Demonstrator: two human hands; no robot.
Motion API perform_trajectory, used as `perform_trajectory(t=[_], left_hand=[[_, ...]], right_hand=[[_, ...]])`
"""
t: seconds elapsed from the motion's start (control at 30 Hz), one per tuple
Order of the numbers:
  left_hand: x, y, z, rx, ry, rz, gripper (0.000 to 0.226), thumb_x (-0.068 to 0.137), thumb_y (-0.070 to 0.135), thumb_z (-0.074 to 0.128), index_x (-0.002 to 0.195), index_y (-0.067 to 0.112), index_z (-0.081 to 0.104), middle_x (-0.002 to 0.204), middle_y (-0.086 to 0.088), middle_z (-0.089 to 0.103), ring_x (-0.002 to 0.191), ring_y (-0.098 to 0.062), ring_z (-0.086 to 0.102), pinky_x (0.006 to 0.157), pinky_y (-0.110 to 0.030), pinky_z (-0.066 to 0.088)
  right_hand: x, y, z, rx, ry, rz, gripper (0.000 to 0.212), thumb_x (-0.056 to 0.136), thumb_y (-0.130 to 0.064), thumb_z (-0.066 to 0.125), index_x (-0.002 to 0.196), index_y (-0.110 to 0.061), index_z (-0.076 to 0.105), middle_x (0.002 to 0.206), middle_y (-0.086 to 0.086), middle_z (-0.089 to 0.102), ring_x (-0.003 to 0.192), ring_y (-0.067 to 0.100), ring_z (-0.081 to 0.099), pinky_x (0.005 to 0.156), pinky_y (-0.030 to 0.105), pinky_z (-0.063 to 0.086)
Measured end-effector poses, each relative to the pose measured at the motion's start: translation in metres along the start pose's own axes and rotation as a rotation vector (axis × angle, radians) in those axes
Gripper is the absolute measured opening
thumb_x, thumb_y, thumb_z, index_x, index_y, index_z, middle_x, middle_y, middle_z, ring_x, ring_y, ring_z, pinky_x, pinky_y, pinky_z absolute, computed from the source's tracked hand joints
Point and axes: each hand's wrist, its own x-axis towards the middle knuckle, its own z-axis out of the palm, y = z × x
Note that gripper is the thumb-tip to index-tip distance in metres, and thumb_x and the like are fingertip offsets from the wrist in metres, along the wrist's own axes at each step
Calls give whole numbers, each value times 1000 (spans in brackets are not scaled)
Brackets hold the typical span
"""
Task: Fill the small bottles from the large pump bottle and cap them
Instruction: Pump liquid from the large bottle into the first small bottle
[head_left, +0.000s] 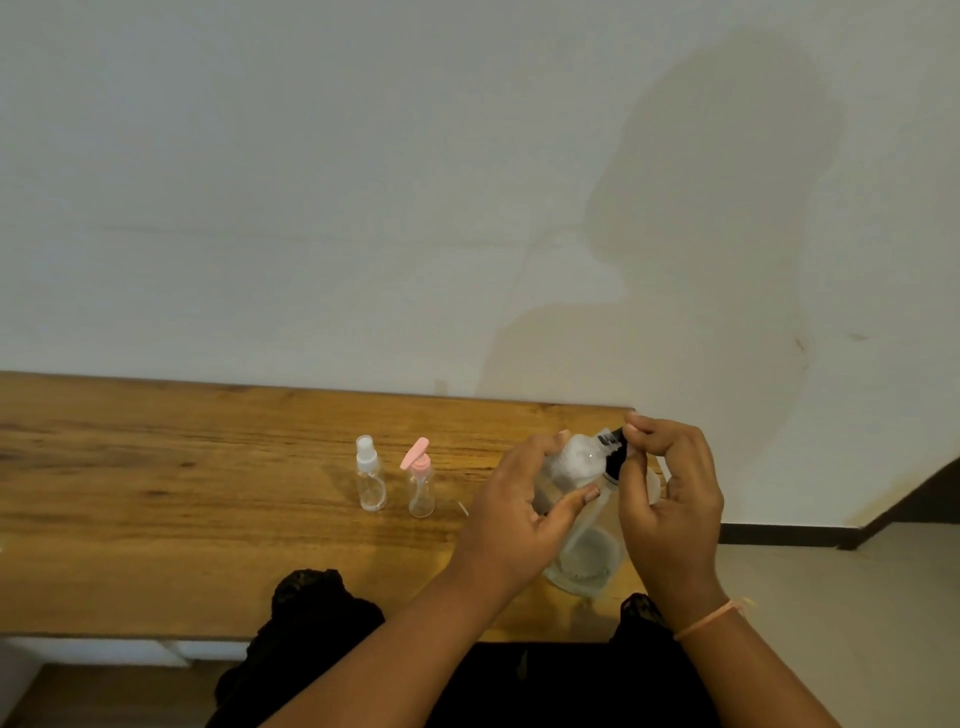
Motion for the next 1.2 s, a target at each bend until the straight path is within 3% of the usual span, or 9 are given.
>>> perform_trajectory(t=[0.17, 0.23, 0.37, 0.53, 0.73, 0.8, 0.93, 1.07, 1.2], left_hand=[[-1, 2, 2, -14, 49, 27, 46, 79, 51, 62, 120, 35, 50, 114, 9, 60, 101, 1, 57, 78, -5, 44], [-1, 2, 2, -18, 46, 27, 45, 79, 51, 62, 120, 37, 48, 114, 9, 60, 100, -1, 58, 78, -7, 45], [1, -1, 2, -1, 13, -6, 39, 79, 52, 61, 113, 38, 48, 107, 12, 60, 81, -13, 61, 68, -22, 52], [1, -1, 1, 15, 4, 6, 39, 79, 54, 59, 114, 40, 47, 108, 11, 60, 81, -12, 62, 69, -27, 53], [-1, 2, 2, -5, 53, 54, 43, 81, 47, 62, 120, 37, 48, 115, 9, 59, 101, 3, 56, 78, -6, 45], [0, 2, 2, -5, 47, 46, 43, 81, 47, 62, 120, 33, 50, 113, 8, 60, 99, 1, 57, 76, -8, 47], [1, -5, 2, 18, 9, 5, 40, 81, 50, 61, 116, 35, 50, 107, 10, 60, 83, -9, 61, 69, -23, 53], [0, -4, 3, 5, 23, 14, 42, 82, 45, 65, 119, 32, 51, 112, 9, 60, 98, -2, 59, 75, -11, 48], [-2, 1, 3, 0, 57, 46, 45, 81, 48, 62, 121, 40, 46, 115, 9, 59, 105, 0, 56, 81, -7, 44]], right_hand=[[3, -8, 0, 12, 28, -14, 15, 85, -5, 46, 93, -10, 58, 95, 5, 57, 101, -6, 53, 85, 10, 43], [3, -7, 0, 8, 26, -13, 15, 85, -6, 46, 92, -10, 59, 95, 5, 57, 101, -7, 53, 85, 10, 43], [2, 1, 1, -14, -2, 5, 16, 85, -7, 46, 88, -1, 61, 95, 6, 56, 98, -2, 54, 85, 9, 43], [1, 2, 2, -3, 8, -4, 15, 86, -7, 46, 91, -6, 60, 96, 4, 56, 102, -6, 53, 86, 11, 44], [2, -5, 0, -8, 39, -26, 16, 85, -3, 46, 91, -4, 61, 96, 6, 58, 101, -6, 53, 86, 12, 44], [2, -2, 1, -2, 28, -18, 16, 85, -4, 46, 91, -4, 61, 96, 6, 58, 101, -5, 54, 86, 12, 44], [0, 6, 3, -8, -5, -1, 15, 85, -5, 46, 88, -2, 61, 95, 6, 57, 102, -6, 53, 86, 11, 44], [1, 3, 2, 17, 5, 16, 14, 85, -5, 46, 90, -8, 59, 95, 5, 56, 102, -6, 54, 85, 11, 44], [1, -7, 2, 33, 50, 8, 15, 85, -3, 46, 91, -11, 57, 95, 2, 56, 100, -5, 54, 83, 10, 44]])
